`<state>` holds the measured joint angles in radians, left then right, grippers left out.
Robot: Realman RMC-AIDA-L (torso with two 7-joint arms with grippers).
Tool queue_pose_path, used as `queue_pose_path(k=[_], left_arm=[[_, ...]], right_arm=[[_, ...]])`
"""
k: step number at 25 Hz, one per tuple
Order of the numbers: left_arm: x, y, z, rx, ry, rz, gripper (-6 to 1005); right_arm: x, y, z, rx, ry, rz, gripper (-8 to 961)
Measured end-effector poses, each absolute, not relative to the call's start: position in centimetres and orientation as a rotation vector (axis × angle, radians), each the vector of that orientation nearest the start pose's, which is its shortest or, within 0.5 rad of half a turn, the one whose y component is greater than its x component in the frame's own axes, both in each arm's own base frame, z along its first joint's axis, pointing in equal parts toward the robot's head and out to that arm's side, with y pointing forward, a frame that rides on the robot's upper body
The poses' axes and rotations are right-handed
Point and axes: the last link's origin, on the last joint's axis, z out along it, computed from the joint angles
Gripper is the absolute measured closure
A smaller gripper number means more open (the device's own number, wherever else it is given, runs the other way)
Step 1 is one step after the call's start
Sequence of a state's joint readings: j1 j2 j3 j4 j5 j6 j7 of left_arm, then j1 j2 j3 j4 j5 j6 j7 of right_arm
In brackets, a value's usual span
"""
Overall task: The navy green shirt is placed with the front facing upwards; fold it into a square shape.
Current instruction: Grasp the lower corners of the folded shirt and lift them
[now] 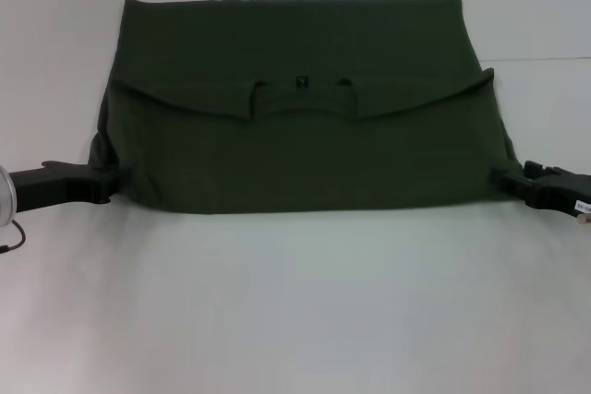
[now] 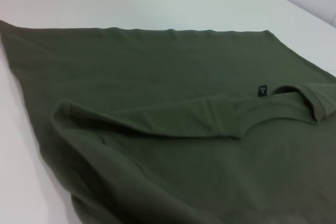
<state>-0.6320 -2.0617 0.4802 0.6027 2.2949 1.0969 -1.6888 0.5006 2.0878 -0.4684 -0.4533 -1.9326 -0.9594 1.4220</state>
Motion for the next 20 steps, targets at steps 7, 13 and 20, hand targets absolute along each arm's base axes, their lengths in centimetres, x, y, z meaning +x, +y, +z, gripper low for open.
queue_pose_path(k=[7,13,20], left_arm=[[-31.64,38.67,1.85,-2.263,-1.072,-0.342,949],[-31.54,38.74,1.85,-2.265,-1.069,-0.344,950],[-31.44,38.8,1.84,-2.268,-1.064,-0.344,949]], right_arm=[[35.49,35.62,-0.23,-2.008,1.143,0.519,246],[35.58,35.66,-0.23,-2.002,1.145,0.513,437],[35.63,35.69,-0.22,-1.999,1.145,0.508,727]])
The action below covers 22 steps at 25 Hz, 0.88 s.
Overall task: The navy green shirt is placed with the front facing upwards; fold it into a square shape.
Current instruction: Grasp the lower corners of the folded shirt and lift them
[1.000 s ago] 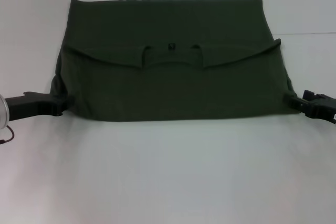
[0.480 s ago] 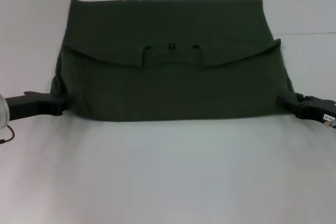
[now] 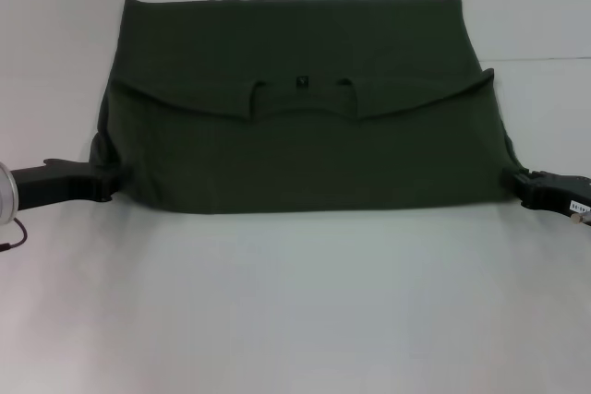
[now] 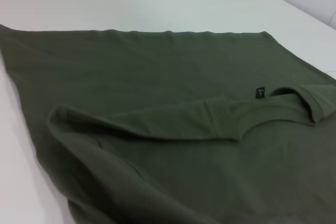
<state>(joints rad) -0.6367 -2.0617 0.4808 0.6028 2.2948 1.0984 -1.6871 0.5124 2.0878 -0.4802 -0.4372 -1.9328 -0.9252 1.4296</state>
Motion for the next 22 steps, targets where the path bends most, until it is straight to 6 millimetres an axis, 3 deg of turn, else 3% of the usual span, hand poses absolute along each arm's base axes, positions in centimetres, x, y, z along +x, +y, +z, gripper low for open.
queue_pose_path(k=[7,12,17,22], left_arm=[[-31.4,38.2,1.7,-2.323,-1.008,-0.339,949],[-31.9,36.6,2.5,-2.369,-0.923,-0.403,950],[-32.6,34.3,3.7,-2.396,-0.875,-0.48,949],[-34.0,31.6,4.1,-2.432,-0.845,-0.469,949]], right_arm=[[36.0,35.2,-0.1,-2.001,1.136,0.501,845],[36.4,33.6,0.0,-2.056,1.069,0.518,896],[37.0,31.0,0.2,-2.096,1.046,0.57,896],[37.8,26.6,0.5,-2.127,0.965,0.651,896]])
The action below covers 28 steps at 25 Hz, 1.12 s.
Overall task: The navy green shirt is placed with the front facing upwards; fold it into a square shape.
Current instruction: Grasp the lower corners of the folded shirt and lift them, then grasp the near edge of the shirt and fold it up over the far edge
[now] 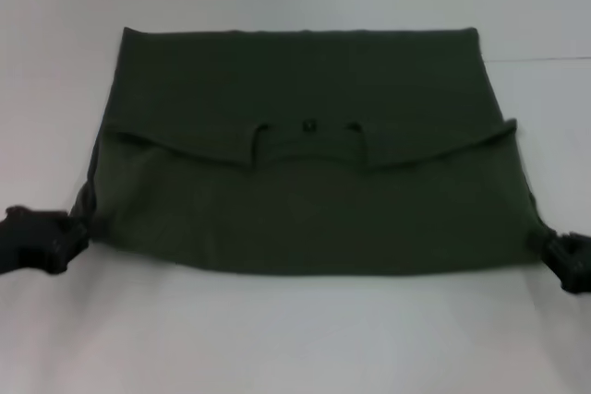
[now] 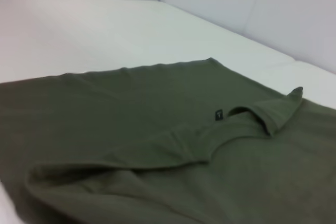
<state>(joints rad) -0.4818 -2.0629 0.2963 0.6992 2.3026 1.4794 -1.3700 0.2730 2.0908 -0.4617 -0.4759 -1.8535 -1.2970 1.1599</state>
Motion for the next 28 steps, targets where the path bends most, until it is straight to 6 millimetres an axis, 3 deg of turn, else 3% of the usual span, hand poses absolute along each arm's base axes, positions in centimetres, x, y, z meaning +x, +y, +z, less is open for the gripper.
queue_pose_path(k=[8,14,22,28], left_arm=[[-35.3,26.6,4.1,-2.514,-0.753,-0.469,950],[-35.4,21.8,4.6,-2.607,-0.655,-0.517,949],[-35.6,17.0,4.6,-2.747,-0.667,-0.506,949],[-35.6,16.8,4.9,-2.737,-0.655,-0.513,949]], right_arm=[[39.4,18.6,1.4,-2.116,0.855,0.703,896],[40.1,14.0,1.8,-2.111,0.84,0.69,896],[40.1,10.4,1.5,-2.141,0.885,0.69,896],[39.6,9.4,2.5,-2.136,0.874,0.755,896]])
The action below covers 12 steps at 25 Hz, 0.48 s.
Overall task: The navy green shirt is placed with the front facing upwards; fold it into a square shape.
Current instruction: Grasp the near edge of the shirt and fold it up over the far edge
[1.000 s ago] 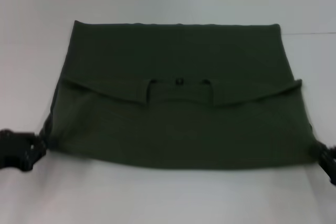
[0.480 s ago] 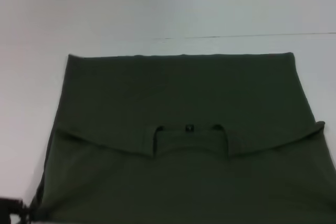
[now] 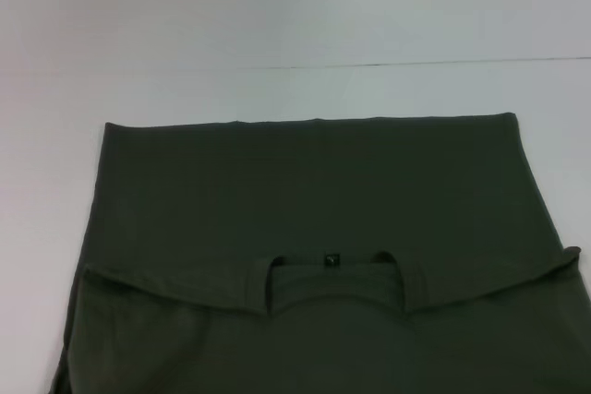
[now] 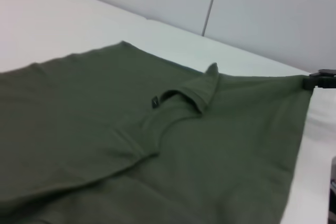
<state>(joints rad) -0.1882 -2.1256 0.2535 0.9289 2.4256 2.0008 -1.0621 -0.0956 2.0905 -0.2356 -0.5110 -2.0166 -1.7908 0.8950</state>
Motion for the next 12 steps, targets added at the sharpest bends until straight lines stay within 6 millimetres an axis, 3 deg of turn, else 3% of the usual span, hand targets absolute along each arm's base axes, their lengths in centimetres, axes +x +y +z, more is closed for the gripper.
queue_pose_path(k=[5,12], left_arm=[[-35.4,17.5,5.4,-2.7,-0.65,-0.541,950],[-35.2,19.9,7.3,-2.519,-0.689,-0.663,950]], right_arm=[[39.6,10.7,4.4,-2.057,0.912,0.812,896],[39.0,14.7,6.6,-2.042,1.036,0.886,896]])
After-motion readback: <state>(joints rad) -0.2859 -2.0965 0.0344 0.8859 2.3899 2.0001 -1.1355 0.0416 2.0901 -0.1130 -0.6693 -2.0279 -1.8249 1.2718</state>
